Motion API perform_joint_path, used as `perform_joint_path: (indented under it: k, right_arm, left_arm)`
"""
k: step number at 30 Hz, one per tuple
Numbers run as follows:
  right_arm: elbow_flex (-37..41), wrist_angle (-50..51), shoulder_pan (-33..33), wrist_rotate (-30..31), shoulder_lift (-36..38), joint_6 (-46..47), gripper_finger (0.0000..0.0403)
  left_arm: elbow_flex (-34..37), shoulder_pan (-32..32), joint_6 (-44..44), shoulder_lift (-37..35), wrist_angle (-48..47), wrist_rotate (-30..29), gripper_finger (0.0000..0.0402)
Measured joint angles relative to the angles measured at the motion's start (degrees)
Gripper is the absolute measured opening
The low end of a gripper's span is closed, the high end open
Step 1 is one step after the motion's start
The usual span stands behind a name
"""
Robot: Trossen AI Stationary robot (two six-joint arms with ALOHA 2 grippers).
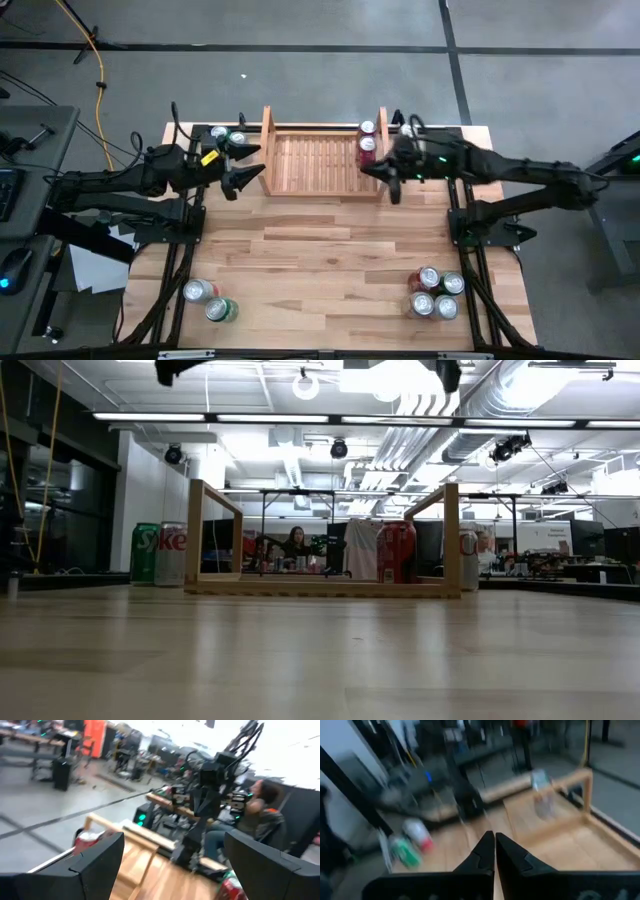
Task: Place canned beverage on shelf
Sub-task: Put the red soda can aligned with the other red soda can on the shelf
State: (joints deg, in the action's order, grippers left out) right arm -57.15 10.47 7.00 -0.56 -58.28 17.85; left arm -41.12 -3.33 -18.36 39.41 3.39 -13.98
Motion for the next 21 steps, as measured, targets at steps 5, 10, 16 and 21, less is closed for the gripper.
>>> perform_joint_path:
  k: [5, 10, 16, 21]
  right_arm:
    - [5.5, -11.3, -1.9, 3.6, 5.4, -0.4, 0.0000]
    - [5.8, -12.1, -1.8, 3.8, 6.2, -0.3, 0.0000]
    - [5.8, -12.0, -1.8, 3.8, 6.1, -0.3, 0.0000]
    - [5.8, -11.7, -1.8, 3.6, 6.1, -0.3, 0.0007]
  left_arm:
    - [0.0, 0.0, 2.4, 0.0, 5.2, 1.5, 0.0335]
    - [0.0, 0.0, 1.7, 0.1, 5.9, 1.5, 0.0335]
    - [0.0, 0.0, -0.6, 0.1, 5.6, 1.5, 0.0335]
    - [0.0, 0.0, -1.0, 0.1, 6.2, 1.5, 0.0335]
